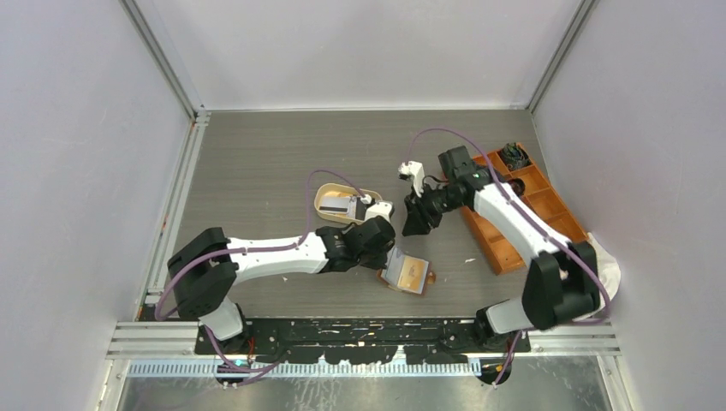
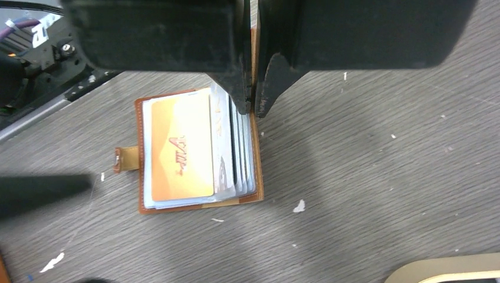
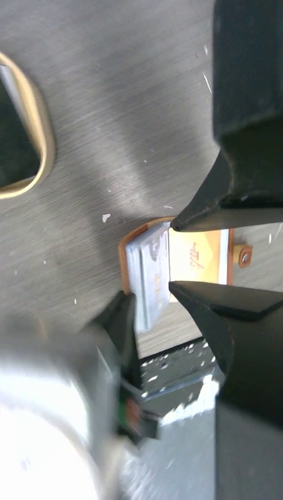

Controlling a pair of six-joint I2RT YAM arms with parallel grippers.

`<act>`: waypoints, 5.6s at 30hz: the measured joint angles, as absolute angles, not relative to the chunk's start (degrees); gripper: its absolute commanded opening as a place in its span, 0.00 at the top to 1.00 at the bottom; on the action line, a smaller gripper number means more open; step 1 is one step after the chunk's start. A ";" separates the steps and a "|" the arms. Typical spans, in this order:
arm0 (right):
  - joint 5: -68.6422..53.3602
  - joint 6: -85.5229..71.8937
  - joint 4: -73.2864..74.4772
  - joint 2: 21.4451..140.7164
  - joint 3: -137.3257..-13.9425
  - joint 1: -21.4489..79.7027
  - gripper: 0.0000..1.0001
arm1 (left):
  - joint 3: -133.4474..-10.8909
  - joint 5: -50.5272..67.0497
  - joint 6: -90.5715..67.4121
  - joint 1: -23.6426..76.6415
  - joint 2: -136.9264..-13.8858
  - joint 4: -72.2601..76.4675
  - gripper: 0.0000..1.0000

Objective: Put the credit cards into the card holder
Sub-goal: Close the card holder at the center of the board.

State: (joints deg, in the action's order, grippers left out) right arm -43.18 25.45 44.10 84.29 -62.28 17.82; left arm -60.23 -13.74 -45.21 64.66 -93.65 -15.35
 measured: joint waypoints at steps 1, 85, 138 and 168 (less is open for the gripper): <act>-44.34 30.20 44.73 81.56 -61.36 17.56 0.42 | -60.23 -14.13 -44.95 64.75 -93.76 -15.73 1.00; -28.23 4.36 13.23 88.01 -47.13 34.06 0.98 | -37.23 -11.84 -51.11 61.14 -82.63 13.02 0.48; -30.46 10.59 28.88 98.24 -56.60 31.57 0.45 | -33.39 -3.03 -53.39 51.99 -92.86 28.40 0.91; -32.82 46.46 43.05 104.36 -67.29 47.86 0.60 | -0.99 -5.74 -36.49 51.99 -26.94 16.40 0.24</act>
State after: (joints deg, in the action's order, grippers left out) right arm -32.82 46.46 43.05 104.36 -67.29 47.86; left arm -0.99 -5.74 -36.49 51.99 -26.94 16.40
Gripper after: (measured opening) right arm 0.339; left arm 0.762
